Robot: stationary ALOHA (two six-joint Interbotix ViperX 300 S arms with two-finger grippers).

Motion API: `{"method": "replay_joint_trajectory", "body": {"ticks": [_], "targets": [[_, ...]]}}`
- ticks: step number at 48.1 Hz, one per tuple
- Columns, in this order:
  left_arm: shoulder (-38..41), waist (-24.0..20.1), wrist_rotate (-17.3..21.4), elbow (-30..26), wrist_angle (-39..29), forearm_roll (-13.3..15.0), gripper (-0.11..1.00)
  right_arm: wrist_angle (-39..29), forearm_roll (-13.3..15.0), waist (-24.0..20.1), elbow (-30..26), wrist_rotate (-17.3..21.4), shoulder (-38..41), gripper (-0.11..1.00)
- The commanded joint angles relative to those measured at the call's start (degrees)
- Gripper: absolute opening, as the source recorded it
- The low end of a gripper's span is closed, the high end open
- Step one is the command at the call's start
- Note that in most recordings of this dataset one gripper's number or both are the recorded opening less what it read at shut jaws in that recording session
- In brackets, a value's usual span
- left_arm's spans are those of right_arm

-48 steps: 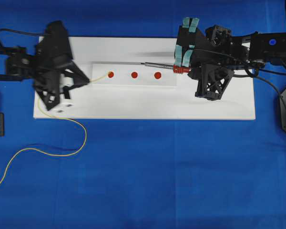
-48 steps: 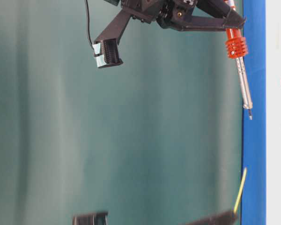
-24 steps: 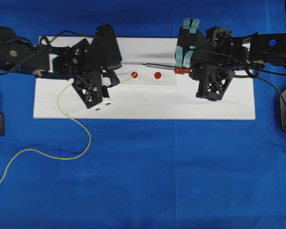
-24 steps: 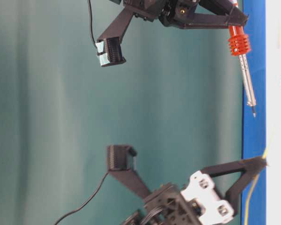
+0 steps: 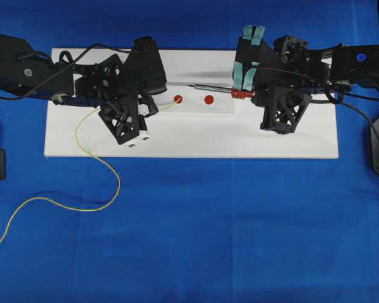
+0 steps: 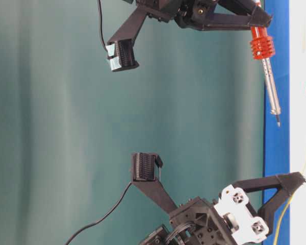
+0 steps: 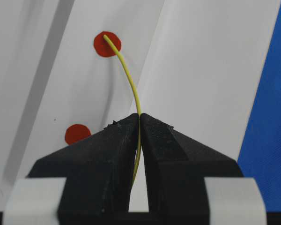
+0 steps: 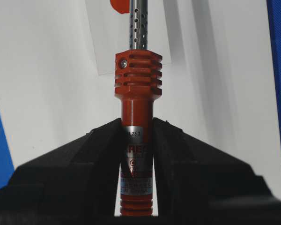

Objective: Touch the tip of the soldering iron to the tip of the solder at the mark.
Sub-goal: 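Move left gripper's solder tip right to the middle red dot, then move right gripper's iron tip left to touch solder at middle dot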

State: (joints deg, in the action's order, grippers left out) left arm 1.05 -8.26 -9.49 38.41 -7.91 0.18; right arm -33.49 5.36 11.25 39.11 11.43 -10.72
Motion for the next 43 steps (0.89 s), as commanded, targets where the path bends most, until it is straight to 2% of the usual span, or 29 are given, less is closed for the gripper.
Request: {"method": "replay_joint_trajectory", "body": {"ticks": [1, 43], "targets": [[-1.14, 0.09, -0.09, -0.53, 0.09, -0.09, 0.03, 0.53, 0.18, -0.09, -0.62, -0.09, -1.23, 0.08], [-1.14, 0.26, -0.09, -0.53, -0.35, -0.09, 0.03, 4.04, 0.18, -1.85, -1.23, -0.09, 4.57, 0.08]]}}
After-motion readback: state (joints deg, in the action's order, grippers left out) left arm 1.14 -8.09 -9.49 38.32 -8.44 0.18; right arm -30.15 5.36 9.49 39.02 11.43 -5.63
